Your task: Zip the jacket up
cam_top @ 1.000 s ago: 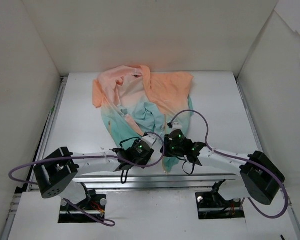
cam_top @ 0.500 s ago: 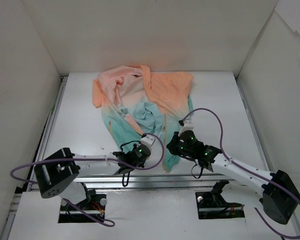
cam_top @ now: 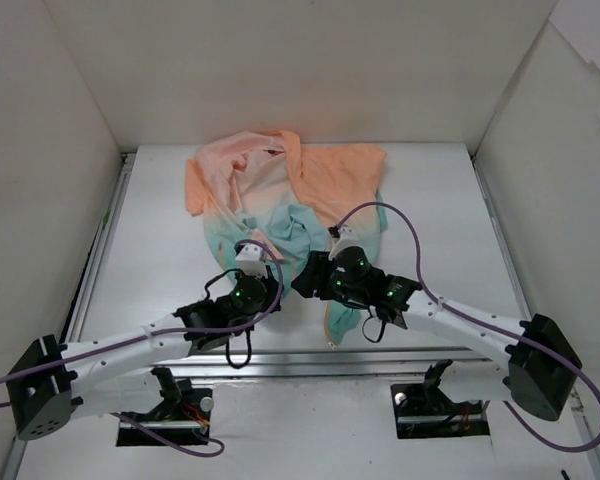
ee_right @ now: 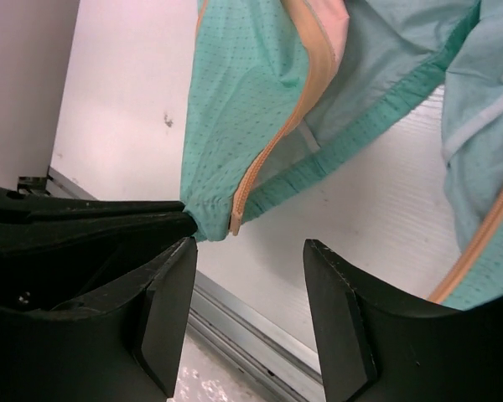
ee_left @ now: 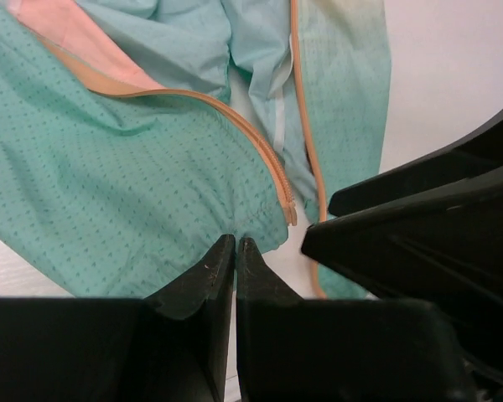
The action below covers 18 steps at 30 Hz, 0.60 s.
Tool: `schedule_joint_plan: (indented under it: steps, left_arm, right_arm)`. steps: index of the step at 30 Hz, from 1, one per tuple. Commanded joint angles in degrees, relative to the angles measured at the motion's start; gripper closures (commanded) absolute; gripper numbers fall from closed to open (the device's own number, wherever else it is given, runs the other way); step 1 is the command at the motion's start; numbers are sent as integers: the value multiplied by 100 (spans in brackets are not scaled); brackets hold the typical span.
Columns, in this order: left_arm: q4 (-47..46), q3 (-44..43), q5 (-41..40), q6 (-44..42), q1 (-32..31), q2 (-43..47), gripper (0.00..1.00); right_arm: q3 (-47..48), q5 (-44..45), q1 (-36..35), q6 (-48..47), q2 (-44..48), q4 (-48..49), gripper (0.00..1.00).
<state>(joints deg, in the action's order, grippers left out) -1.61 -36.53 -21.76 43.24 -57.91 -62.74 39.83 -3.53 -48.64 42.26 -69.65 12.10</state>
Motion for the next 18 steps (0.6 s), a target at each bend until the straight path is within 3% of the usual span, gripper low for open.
schedule_joint_plan:
  steps: [1, 8, 18]
  left_arm:
    - [28, -108, -513, 790, 8, 262, 100]
    - [-182, 94, -663, 958, 8, 508, 100]
    - [-551, 340, -461, 984, 8, 825, 100]
  right_arm:
    - [358, -87, -40, 440, -154, 592, 49]
    - [393, 2, -22, 898, -269, 978, 45]
    - [315, -789, 109, 1311, -699, 1945, 54]
